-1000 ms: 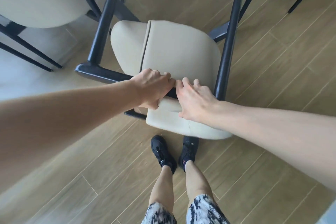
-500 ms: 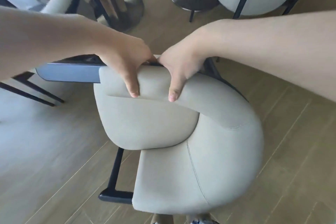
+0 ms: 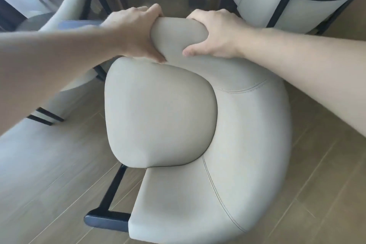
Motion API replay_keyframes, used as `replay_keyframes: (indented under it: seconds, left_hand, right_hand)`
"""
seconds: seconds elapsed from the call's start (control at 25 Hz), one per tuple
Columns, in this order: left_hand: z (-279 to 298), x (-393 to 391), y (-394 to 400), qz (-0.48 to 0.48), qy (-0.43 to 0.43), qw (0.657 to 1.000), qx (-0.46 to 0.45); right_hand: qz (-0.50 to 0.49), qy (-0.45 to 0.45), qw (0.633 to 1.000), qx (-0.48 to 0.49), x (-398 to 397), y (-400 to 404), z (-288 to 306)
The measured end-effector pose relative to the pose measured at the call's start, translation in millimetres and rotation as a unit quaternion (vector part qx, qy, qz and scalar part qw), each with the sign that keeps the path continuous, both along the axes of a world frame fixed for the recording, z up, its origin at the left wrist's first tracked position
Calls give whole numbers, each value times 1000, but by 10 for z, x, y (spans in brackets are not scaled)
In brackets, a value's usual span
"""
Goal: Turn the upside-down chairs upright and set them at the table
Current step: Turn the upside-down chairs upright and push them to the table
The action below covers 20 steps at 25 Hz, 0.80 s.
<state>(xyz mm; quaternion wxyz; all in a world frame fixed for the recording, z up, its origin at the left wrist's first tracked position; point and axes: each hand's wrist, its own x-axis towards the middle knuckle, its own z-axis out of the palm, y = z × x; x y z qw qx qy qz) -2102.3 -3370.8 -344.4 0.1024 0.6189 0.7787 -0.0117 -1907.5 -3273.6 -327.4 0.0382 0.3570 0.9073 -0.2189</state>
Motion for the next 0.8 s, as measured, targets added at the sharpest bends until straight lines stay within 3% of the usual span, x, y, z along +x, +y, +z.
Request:
replay_keyframes:
  seconds: [0.16,0.4,0.6,0.68,0.8]
  left_hand:
    - [-293,24,215,53,40,992,109]
    - [-506,-108,589,111,32,984,138]
    - [-591,-129,772,159,48,977,130]
    - [-692,142,646,184,-4,972,145]
    - [-1117,1004,-129,133,-211,955,159]
  right_hand:
    - [-40,39,987,150,-82,194,-300]
    - [-101,14,982,156,207,620,-491]
    - [-192,41,949,246,354,570,-801]
    - [-196,31,947,253,299,633,-803]
    - [-197,31,947,250,272,727,-812]
